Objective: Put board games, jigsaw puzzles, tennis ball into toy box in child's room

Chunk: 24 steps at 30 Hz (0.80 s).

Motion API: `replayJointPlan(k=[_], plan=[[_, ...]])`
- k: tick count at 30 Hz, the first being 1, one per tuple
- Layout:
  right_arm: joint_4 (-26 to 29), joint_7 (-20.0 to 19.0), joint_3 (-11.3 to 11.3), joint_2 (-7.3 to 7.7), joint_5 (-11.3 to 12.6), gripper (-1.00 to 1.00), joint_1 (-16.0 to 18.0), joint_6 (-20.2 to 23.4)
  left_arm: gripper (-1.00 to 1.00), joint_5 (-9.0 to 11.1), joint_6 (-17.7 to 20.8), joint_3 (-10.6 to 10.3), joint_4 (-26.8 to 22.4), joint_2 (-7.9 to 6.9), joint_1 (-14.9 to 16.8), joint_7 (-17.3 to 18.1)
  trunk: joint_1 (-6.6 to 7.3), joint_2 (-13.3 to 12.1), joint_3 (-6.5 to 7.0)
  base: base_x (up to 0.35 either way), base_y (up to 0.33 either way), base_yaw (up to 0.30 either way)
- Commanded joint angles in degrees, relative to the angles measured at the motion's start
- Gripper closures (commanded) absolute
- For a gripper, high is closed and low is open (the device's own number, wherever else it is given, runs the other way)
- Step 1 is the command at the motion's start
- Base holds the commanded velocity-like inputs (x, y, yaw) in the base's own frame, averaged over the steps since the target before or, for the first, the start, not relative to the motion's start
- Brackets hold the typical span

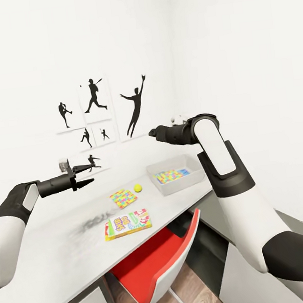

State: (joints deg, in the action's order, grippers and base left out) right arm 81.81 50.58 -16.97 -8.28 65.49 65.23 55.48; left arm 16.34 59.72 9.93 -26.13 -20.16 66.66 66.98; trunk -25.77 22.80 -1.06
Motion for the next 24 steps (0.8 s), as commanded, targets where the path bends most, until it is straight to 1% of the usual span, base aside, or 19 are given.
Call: replayJointPlan(k=[1, 5, 10, 14, 24], plan=[[0.0, 0.6, 0.0, -0.01, 0.5, -1.00, 0.1, 0.2, -1.00, -0.1, 0.3, 0.1, 0.0, 0.01, 0.0, 0.2, -0.01, 0.1, -0.11, -0.194, 0.141, 0.286], [0.0, 0.6, 0.0, 0.02, 0.5, -1.00, 0.1, 0.2, -1.00, -0.1, 0.3, 0.0, 0.0, 0.02, 0.0, 0.2, -0.01, 0.1, -0.11, -0.103, 0.070, 0.286], [0.0, 0.6, 0.0, 0.02, 0.5, -1.00, 0.1, 0.2, -1.00, -0.1, 0.3, -0.9, 0.0, -0.05, 0.0, 0.2, -0.01, 0.1, -0.11, -0.021, 0.014, 0.286], [-1.2, 0.6, 0.0, -0.03, 0.5, -1.00, 0.1, 0.2, -1.00, 0.0, 0.3, -1.3, 0.0, -0.11, 0.0, 0.2, -0.01, 0.1, -0.11, -0.045, 0.031, 0.286], [-2.4, 0.7, -0.1, -0.06, 0.4, -1.00, 0.1, 0.2, -1.00, 0.0, 0.3, -1.4, 0.0, -0.22, 0.0, 0.2, -0.01, 0.1, -0.12, -0.201, 0.168, 0.286]])
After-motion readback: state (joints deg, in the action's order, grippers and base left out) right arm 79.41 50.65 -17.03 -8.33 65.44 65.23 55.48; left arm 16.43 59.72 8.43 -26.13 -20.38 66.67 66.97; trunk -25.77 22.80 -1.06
